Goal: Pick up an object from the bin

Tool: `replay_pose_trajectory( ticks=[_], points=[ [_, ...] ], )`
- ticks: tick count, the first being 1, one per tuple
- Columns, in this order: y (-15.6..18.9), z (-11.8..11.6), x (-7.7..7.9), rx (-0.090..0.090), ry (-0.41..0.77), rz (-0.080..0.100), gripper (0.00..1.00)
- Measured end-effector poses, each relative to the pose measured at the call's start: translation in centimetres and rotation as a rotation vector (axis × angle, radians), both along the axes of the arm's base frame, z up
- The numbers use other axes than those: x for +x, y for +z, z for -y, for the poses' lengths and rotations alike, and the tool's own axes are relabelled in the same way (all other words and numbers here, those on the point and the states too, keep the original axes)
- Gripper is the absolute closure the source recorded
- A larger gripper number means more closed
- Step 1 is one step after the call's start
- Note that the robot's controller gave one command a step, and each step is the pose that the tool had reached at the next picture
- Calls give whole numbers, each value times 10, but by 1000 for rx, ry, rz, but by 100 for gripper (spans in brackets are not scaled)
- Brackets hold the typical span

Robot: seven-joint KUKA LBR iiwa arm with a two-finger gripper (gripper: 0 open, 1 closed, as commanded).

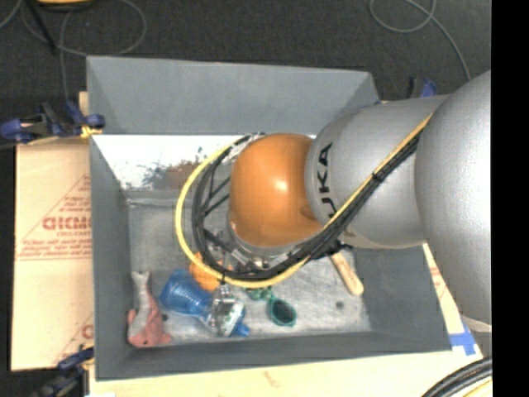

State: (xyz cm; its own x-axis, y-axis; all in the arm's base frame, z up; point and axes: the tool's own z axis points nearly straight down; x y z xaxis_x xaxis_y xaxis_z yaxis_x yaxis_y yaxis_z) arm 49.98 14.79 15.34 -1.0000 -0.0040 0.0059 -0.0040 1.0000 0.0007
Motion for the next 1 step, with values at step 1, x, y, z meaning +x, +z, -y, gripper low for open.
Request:
replay_pose_trajectory(
  ticks=[1],
  points=[
    [4, 1, 2, 1, -4, 8, 0]
  ],
)
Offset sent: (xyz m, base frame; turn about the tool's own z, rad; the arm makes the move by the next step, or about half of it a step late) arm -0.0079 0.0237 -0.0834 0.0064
